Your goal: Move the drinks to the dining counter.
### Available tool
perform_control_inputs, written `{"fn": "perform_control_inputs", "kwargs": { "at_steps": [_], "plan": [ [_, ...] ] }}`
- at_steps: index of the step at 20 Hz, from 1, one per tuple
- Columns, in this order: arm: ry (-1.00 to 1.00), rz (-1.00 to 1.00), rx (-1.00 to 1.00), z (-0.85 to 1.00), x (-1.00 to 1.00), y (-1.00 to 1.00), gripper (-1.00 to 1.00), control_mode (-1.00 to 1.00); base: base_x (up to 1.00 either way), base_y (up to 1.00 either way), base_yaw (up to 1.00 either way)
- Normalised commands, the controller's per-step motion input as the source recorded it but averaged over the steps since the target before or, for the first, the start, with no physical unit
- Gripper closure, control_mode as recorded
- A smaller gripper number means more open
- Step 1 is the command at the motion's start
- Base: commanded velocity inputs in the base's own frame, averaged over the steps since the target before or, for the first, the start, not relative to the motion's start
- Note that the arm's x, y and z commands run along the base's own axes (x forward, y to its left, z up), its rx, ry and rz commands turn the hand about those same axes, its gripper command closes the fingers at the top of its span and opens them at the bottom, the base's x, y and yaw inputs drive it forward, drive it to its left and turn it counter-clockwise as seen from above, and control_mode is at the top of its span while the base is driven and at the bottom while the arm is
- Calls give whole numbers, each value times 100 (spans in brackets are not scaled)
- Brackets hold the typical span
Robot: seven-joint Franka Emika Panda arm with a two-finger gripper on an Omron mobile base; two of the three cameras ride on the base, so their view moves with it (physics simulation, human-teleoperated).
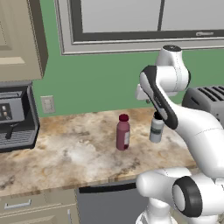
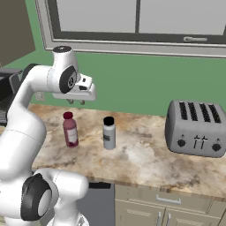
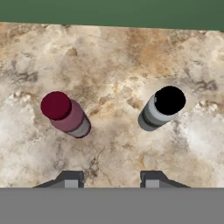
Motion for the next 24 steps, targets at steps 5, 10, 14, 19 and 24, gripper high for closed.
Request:
{"fn": "perform_control_inputs", "kwargs": {
  "at_steps": [5, 10, 14, 19, 24],
  "plan": [
    [0, 0, 0, 0, -13, 0, -100, -100, 0, 0, 0],
    [0, 0, 0, 0, -27, 0, -100, -100, 0, 0, 0],
    [0, 0, 0, 0, -20, -16, -100, -100, 0, 0, 0],
    [0, 0, 0, 0, -2, -34, -100, -100, 0, 0, 0],
    [0, -1, 0, 0, 0, -28, -100, -100, 0, 0, 0]
  ]
}}
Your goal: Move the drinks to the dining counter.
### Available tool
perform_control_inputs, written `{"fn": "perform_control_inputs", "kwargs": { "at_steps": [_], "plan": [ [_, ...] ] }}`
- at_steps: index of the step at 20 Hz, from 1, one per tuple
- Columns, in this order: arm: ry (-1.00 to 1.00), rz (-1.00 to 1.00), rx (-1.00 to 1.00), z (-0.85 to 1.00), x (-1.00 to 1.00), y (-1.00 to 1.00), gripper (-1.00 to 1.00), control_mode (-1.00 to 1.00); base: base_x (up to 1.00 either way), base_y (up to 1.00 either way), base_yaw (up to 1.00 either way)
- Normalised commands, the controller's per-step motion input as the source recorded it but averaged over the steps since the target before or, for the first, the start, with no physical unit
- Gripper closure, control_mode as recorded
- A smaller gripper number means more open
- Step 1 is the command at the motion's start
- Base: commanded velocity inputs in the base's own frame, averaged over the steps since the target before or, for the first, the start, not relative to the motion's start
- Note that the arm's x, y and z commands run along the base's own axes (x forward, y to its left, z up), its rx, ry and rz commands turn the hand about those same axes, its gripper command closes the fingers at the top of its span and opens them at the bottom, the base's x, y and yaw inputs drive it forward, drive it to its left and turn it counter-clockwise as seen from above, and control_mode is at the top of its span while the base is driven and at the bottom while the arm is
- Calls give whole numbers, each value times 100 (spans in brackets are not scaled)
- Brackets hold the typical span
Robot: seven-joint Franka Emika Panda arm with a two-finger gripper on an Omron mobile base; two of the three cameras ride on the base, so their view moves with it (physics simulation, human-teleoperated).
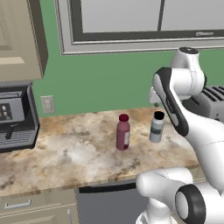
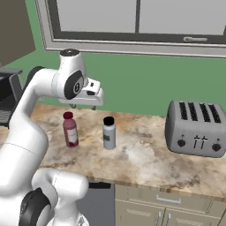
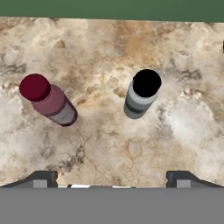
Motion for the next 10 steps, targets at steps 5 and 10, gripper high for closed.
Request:
{"fn": "perform_control_inputs", "kwargs": {
  "at_steps": [5, 10],
  "plan": [
    [0, -3, 0, -7, 0, -21, -100, -100, 0, 0, 0],
    [0, -5, 0, -17, 0, -23, -100, -100, 0, 0, 0]
  ]
}}
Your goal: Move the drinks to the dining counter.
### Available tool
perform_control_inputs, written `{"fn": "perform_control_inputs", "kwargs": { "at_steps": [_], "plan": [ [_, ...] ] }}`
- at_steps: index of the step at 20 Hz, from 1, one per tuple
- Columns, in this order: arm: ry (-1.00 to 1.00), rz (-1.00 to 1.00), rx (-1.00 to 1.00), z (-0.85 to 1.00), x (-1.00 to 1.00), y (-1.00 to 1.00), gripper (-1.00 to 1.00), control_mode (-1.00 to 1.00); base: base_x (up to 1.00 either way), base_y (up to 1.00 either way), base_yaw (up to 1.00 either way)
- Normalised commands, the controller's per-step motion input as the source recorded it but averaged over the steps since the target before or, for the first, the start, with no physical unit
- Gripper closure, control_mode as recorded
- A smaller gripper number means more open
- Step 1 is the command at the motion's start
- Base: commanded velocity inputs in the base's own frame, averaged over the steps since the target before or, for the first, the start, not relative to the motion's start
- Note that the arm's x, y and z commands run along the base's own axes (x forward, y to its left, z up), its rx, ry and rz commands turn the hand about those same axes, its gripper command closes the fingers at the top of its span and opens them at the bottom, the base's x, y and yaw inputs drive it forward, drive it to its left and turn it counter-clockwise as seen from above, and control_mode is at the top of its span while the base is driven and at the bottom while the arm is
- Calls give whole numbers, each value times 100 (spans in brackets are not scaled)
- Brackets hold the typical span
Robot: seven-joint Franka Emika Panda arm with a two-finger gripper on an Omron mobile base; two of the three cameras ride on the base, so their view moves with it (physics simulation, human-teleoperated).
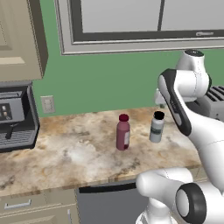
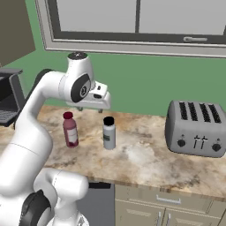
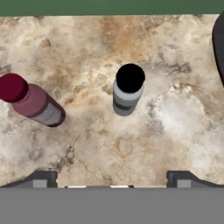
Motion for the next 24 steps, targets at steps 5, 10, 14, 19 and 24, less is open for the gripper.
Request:
{"fn": "perform_control_inputs", "kwargs": {
  "at_steps": [5, 10, 14, 19, 24],
  "plan": [
    [0, -5, 0, -24, 7, -28, -100, -100, 0, 0, 0],
    [0, -4, 0, -25, 14, -21, -100, -100, 0, 0, 0],
    [0, -2, 0, -22, 23, -11, -100, -100, 0, 0, 0],
    [0, 0, 0, -16, 23, 0, -100, -100, 0, 0, 0],
    [0, 0, 0, -17, 16, 0, -100, -100, 0, 0, 0]
  ]
}}
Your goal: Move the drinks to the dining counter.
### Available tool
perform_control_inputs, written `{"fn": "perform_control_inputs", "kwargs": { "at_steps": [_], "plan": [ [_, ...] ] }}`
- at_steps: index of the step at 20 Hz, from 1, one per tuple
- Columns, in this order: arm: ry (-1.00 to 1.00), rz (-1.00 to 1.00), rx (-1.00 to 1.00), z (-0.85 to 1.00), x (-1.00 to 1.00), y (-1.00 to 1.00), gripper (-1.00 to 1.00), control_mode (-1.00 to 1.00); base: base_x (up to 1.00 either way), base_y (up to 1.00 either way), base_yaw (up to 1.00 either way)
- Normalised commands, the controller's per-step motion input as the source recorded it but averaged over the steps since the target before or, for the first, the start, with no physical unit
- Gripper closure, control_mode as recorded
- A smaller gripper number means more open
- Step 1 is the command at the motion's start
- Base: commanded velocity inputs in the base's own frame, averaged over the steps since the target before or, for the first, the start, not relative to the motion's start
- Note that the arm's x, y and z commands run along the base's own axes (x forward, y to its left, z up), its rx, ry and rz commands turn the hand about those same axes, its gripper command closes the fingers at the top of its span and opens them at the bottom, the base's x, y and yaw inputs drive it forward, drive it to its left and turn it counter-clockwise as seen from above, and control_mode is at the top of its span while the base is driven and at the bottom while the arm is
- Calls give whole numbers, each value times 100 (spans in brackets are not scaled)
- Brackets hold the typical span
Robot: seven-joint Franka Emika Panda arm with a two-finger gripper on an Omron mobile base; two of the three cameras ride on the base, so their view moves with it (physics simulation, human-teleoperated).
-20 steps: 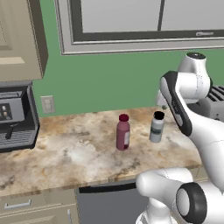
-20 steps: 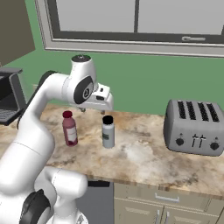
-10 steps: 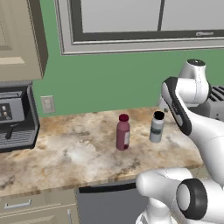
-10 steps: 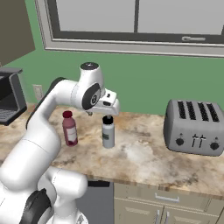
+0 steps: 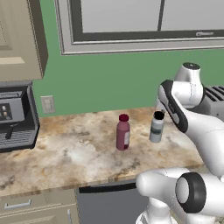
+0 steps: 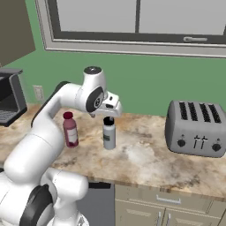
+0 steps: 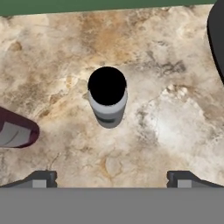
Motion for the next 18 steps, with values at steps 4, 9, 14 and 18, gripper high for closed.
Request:
{"fn": "perform_control_inputs", "kwargs": {
  "at_steps": [4, 9, 14, 18],
  "plan": [
    [-2, 0, 0, -18, 14, 0, -100, -100, 0, 0, 0],
    [0, 0, 0, -18, 20, 0, -100, -100, 0, 0, 0],
    [0, 0, 0, -18, 23, 0, -100, -100, 0, 0, 0],
    [0, 0, 0, -15, 25, 0, -100, -100, 0, 0, 0]
  ]
}}
